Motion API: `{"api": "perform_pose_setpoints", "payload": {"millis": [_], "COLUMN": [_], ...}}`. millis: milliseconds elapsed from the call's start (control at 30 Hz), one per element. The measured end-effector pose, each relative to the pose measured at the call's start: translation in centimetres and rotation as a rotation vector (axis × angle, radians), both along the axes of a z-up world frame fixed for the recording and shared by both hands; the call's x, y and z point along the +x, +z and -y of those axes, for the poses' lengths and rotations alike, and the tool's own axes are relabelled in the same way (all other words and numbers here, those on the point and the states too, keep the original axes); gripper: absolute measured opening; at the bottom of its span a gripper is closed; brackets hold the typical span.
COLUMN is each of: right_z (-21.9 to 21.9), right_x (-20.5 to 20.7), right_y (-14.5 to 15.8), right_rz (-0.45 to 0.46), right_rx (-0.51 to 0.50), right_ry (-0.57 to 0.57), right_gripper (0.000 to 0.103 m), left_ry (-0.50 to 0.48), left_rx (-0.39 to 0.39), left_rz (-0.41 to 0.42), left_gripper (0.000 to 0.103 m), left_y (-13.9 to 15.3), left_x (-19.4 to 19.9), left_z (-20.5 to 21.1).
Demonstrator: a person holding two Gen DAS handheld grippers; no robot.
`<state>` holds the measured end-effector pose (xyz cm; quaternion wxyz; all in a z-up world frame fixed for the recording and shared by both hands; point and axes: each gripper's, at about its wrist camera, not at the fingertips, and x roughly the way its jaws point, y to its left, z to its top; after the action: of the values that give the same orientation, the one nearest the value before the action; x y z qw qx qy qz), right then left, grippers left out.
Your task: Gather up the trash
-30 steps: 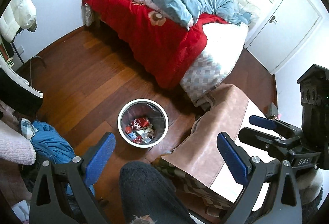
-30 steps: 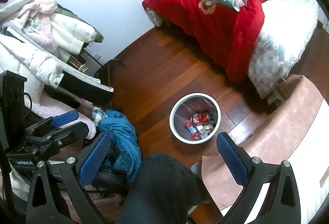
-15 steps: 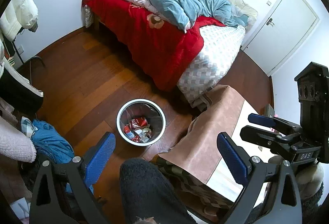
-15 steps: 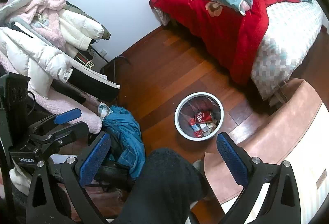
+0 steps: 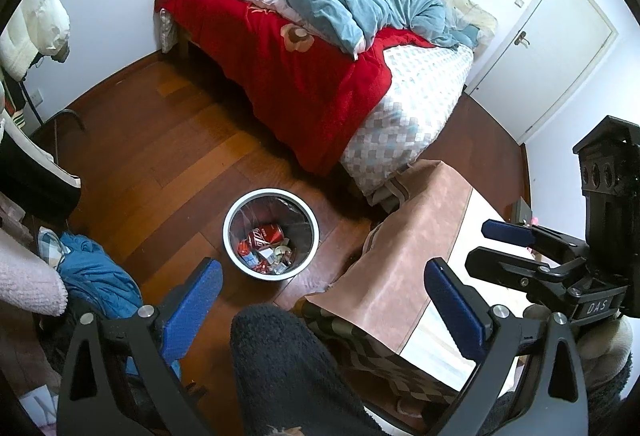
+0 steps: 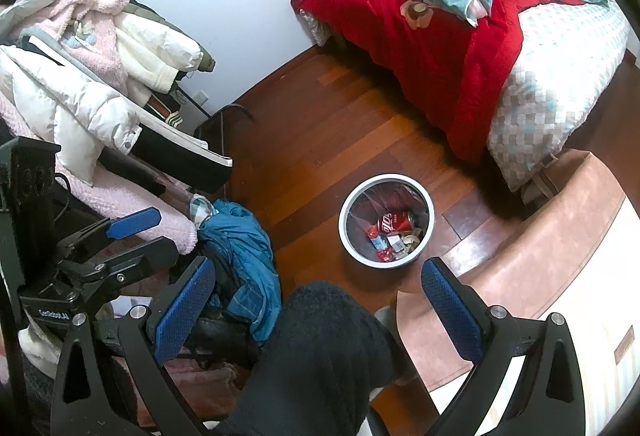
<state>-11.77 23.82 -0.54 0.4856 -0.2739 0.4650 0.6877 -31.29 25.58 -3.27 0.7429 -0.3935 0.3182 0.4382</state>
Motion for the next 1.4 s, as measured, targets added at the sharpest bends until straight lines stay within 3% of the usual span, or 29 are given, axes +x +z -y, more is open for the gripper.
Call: {"api": "perform_pose_setpoints", "payload": {"millis": [1400], "right_z": [1.5], "right_x": [1.0], "right_y": [0.4], "right_rz": [-0.001], "right_rx": [0.001], "right_ry": [0.002], "right_gripper": [0.103], "left_ry": [-0.014], "left_rx": [-0.001], "left_rz": [0.011], "left_gripper": [0.103], "left_y": [0.1], "left_x": [0.3], "left_z": [0.4]}}
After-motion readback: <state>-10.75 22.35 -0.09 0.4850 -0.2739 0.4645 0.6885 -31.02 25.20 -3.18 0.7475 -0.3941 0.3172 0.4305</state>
